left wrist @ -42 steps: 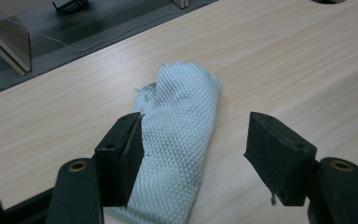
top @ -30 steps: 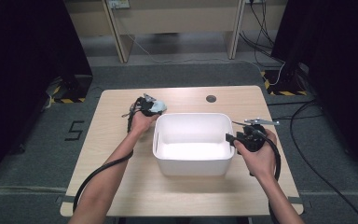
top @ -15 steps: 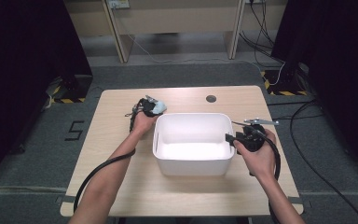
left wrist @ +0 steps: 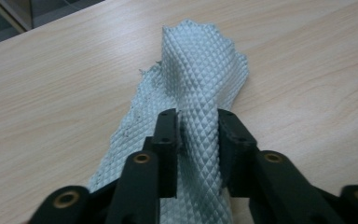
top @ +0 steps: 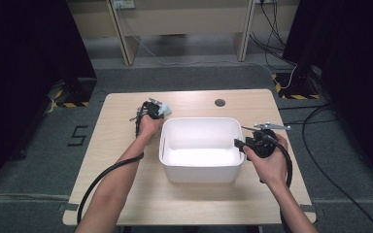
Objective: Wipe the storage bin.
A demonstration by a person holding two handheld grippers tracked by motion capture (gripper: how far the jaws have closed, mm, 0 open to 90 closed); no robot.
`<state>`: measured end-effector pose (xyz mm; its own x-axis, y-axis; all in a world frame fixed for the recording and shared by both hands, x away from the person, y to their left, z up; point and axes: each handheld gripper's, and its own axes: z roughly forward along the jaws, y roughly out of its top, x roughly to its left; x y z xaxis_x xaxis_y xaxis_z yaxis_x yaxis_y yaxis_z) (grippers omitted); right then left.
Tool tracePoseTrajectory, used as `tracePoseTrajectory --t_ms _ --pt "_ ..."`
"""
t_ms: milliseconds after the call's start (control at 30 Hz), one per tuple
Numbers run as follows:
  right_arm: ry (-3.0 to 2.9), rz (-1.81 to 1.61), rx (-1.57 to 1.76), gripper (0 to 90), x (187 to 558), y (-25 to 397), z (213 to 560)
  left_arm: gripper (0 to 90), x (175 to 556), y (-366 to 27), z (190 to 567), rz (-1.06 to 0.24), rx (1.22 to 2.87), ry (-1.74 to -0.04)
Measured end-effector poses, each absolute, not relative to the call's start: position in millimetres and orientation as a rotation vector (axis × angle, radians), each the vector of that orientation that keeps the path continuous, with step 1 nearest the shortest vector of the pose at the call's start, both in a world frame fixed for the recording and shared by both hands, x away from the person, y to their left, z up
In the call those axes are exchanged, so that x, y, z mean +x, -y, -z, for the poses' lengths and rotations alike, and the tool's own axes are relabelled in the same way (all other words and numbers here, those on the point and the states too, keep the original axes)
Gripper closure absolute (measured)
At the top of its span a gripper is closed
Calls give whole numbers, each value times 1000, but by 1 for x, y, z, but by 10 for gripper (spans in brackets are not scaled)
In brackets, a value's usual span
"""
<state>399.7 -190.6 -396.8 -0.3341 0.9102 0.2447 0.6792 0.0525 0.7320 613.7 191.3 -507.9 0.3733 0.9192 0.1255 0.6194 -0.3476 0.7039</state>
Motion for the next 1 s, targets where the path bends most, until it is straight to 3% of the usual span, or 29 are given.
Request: tracePoseTrajectory --t_ms 133,533,1000 --pt "-2048 -1154 1623 507 399 192 397 799 615 -192 506 -690 2066 -1361" --pt "-2032 -1168 1619 509 399 194 395 821 601 -201 499 -688 2025 -1416" --pt "-2019 -1169 1607 511 401 187 391 823 540 -223 435 -776 1910 -1294"
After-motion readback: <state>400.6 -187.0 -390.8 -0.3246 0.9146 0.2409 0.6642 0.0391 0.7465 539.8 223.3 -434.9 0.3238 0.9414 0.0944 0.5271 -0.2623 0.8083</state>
